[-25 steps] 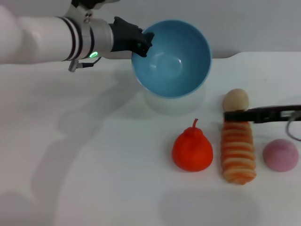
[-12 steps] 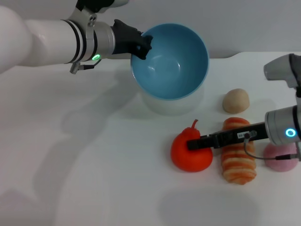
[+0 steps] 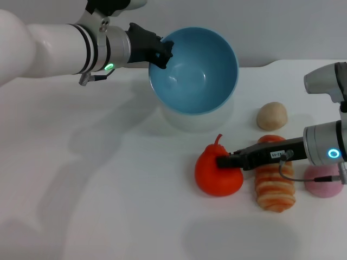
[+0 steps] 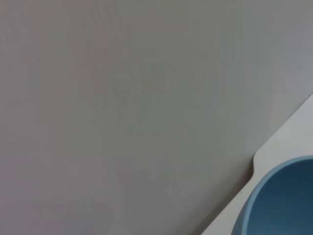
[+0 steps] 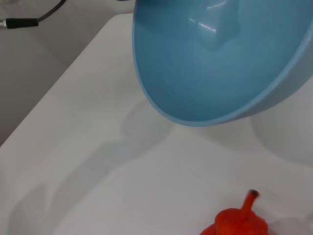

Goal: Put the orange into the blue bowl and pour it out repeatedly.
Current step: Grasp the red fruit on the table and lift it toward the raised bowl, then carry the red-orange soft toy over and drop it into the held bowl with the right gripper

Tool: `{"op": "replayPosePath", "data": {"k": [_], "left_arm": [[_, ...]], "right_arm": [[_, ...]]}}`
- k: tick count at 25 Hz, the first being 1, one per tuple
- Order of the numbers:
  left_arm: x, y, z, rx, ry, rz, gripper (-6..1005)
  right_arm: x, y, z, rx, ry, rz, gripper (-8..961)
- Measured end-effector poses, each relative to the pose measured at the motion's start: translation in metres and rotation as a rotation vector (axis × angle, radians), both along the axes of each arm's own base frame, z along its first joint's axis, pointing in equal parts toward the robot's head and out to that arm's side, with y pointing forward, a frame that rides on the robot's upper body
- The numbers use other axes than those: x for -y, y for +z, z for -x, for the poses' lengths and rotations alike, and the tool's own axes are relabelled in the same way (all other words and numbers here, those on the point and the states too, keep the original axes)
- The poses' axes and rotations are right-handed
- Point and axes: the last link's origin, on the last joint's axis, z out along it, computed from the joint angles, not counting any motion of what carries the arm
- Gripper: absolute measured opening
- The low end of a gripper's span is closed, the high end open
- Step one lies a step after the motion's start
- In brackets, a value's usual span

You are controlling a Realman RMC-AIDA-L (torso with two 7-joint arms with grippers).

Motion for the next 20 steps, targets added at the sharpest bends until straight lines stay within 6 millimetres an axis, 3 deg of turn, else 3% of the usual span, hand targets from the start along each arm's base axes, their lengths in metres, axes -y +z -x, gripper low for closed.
{"op": "replayPosePath", "data": {"k": [7,10,15,17,20], "left_arm": [[-0.001,0.001,0.001,0.002,0.002,-0.011,-2],[-0.002,-0.001,0.004,-0.002,0.018,-0.005,-2],[0.0,-0.005,0.01,-0.022,0.04,0.022,-1],[0.001,-0.006,0.011,-0.052,0.052,0.039,-1],[0.003,-0.011,0.011,-0.099,0.079,0.077,-1]], "right_arm": [[0.001,0.004,0.003,-0.035,0.027,-0.011,93],[0.004,0.016,0.014,-0.132,0.091,-0.037,56],[0.011,0.069,0.039,-0.292,0.251,-0.151,24],[0.013,0.096,0.051,-0.319,0.313,-0.224,23],[0.015,0.12,0.062,-0.315,0.362,-0.276,21]]}}
